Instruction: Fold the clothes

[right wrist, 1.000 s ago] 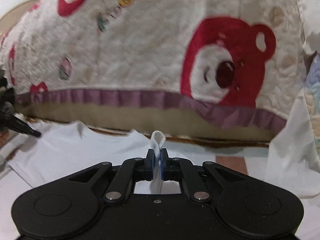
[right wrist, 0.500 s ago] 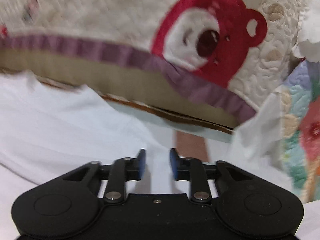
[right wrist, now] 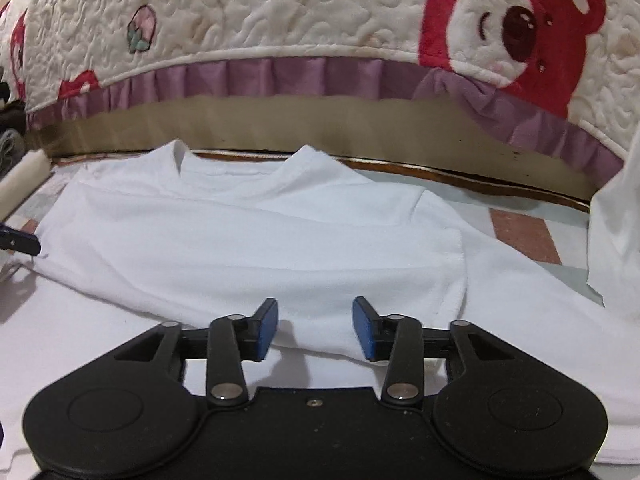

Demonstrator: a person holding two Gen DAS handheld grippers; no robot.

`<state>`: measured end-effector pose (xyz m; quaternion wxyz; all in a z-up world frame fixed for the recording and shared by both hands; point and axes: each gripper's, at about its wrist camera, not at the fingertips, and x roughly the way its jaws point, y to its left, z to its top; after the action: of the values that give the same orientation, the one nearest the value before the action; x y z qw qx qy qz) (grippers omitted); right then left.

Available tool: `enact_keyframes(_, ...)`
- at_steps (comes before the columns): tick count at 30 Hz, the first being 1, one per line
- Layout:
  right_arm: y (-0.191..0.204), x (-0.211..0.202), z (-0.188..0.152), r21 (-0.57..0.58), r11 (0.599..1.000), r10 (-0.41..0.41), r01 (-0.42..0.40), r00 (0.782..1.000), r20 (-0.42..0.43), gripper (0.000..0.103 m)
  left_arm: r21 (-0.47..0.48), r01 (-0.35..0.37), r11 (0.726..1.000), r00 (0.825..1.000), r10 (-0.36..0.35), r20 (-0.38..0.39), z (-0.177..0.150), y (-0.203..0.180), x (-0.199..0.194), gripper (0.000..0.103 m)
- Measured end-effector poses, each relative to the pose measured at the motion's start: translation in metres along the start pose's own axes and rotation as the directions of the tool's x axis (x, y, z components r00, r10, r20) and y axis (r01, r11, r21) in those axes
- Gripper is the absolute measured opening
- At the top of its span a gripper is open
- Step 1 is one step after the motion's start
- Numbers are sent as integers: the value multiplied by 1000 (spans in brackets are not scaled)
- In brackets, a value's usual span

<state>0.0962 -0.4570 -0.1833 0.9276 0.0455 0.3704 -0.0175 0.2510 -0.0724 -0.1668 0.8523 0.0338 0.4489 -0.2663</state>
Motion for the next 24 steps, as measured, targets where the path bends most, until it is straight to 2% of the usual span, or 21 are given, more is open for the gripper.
enact_keyframes(3,4,5,-4,-56,998,-19,17,999,-36,52,35,-31,999,999,31,20,-11,-9,-9,33)
enact_keyframes(7,-2,5,-6,-10,1000,-8,7,998,-58,57,94,-67,993,997,62,54,-26,-19,-16,32)
enact_keyframes(11,0,4,-7,-58,998,-32,28,997,-74,59,117,-94,989,995,88,53,-31,-25,-20,32)
enact_keyframes(13,-3,0,-9,-28,998,-55,53,995,-82,59,158,-117,980,993,110,52,-32,-30,-19,32)
enact_keyframes(16,-8,-10,-24,64,997,-49,53,997,-57,59,224,-128,966,991,114,74,-39,-37,-20,34)
enact_keyframes(18,-10,-14,-29,107,993,-45,49,998,-39,61,262,-79,962,995,61,77,-43,-38,-20,41)
enact_keyframes(22,-11,-17,-33,165,984,-58,60,998,-19,61,350,-105,931,993,79,88,-44,-48,-17,41)
enact_keyframes(24,-10,-12,-28,152,984,-93,97,995,-36,62,377,-119,919,992,91,91,-41,-52,-15,29)
